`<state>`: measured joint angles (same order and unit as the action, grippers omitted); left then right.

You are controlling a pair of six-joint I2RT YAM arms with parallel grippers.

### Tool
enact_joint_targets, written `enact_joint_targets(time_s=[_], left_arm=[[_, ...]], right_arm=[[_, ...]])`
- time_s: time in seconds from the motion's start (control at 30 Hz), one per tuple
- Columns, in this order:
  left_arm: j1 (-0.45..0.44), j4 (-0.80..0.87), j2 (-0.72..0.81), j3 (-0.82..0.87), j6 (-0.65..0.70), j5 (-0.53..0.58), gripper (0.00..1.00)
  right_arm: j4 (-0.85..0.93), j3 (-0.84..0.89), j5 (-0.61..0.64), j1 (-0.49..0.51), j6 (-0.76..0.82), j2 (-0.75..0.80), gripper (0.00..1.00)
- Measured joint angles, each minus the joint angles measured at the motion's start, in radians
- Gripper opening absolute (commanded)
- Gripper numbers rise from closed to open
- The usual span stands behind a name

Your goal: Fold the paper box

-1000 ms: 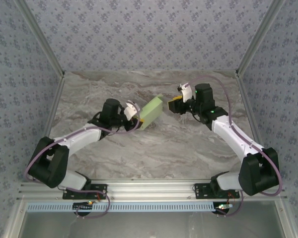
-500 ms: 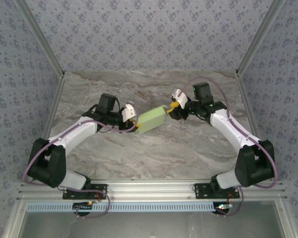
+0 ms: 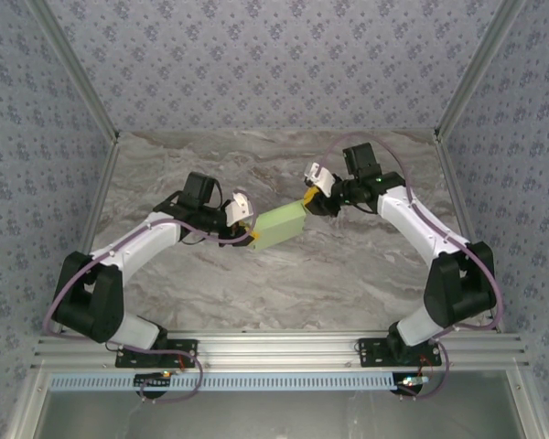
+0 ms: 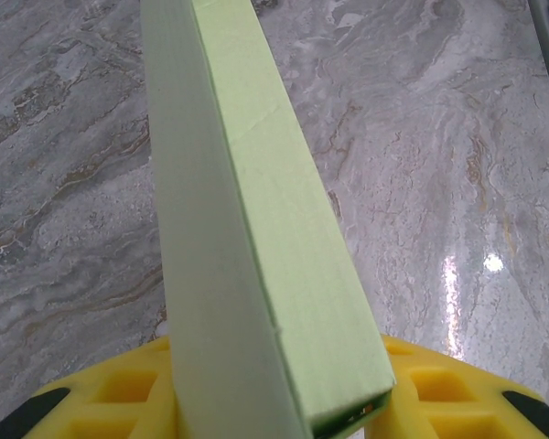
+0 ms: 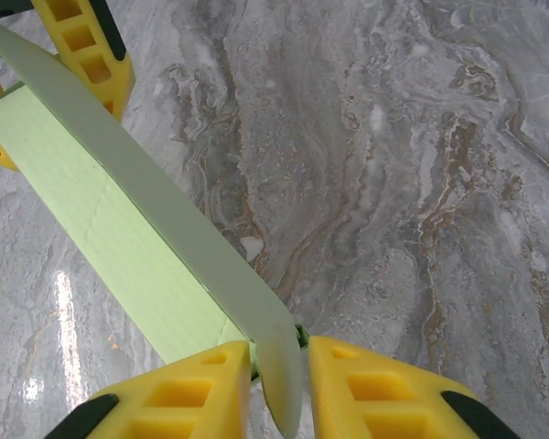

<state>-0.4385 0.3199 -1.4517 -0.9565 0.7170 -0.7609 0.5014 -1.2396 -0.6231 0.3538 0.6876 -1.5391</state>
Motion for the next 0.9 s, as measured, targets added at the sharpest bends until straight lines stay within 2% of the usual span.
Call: enact_joint_targets(time_s=[0.2, 0.3, 0.5, 0.9], left_arm=[[0.0, 0.007, -0.005, 0.0, 0.001, -0.002, 0.37], [0.0, 0.01, -0.007, 0.0, 0.0, -0.002, 0.37], [0.0, 0.006, -0.011, 0.0, -0.008, 0.012, 0.36], [-0.003, -0.062, -0.024, 0.0, -0.068, 0.051, 0.36]], right_arm=[[0.017, -0.023, 0.033, 0.02, 0.01, -0.019, 0.03], [0.024, -0.029, 0.056, 0.028, 0.005, -0.023, 0.0], [0.046, -0.056, 0.129, 0.055, -0.041, -0.031, 0.01], [0.045, -0.087, 0.327, 0.111, -0.303, -0.032, 0.12]])
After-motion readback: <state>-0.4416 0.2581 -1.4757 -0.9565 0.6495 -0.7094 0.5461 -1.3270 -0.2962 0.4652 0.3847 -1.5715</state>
